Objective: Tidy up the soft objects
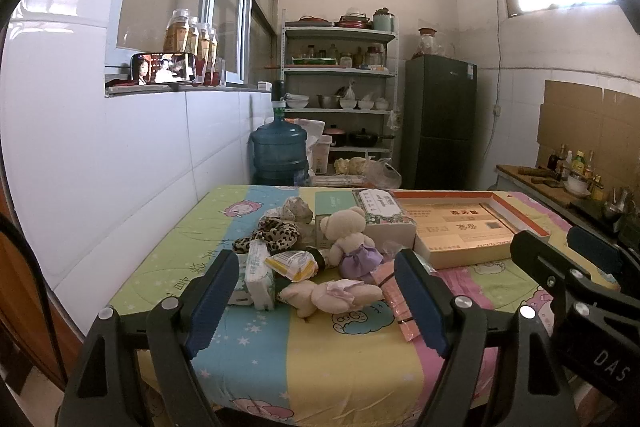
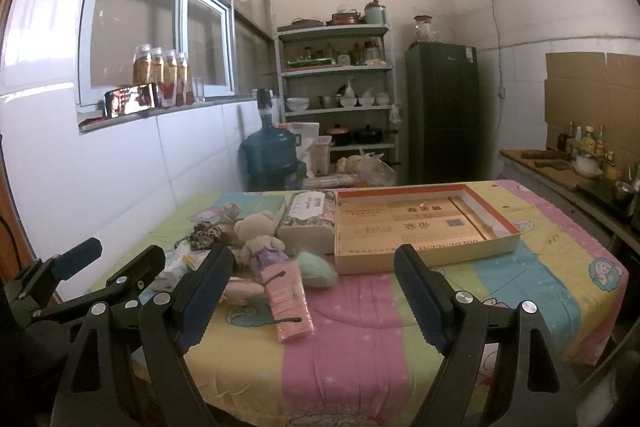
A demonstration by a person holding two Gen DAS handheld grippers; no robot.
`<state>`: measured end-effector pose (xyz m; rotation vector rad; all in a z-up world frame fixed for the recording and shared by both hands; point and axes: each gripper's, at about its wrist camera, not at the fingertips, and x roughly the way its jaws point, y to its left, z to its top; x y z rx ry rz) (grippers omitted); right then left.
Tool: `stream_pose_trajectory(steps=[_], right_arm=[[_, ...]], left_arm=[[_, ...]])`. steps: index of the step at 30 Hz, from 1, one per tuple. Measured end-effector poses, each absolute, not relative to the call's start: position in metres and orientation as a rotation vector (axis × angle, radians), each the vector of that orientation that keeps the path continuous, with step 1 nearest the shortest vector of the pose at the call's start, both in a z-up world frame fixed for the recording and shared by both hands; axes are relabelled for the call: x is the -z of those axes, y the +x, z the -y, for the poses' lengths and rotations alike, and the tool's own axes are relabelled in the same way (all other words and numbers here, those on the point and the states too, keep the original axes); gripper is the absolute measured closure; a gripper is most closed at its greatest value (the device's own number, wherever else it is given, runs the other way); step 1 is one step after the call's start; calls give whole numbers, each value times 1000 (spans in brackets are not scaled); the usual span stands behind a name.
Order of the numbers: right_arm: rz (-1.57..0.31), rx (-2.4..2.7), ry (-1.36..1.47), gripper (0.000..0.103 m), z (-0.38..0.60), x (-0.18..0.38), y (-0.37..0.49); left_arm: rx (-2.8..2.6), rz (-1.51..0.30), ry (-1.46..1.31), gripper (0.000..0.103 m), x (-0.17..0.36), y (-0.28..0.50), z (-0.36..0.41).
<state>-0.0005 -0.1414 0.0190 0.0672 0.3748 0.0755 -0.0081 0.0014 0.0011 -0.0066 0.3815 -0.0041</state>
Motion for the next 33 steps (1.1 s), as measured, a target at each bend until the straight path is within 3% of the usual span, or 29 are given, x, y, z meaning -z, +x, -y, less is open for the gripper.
stream_pose_trajectory(steps=[18,33], right_arm=[[-387,-93,71,19,125,-23,-5],[-567,-194,114,19,136,42,47]], left_arm=[[4,-387,-16,23,5,-7,-7],[15,-421,-98,23,45,22,-59]])
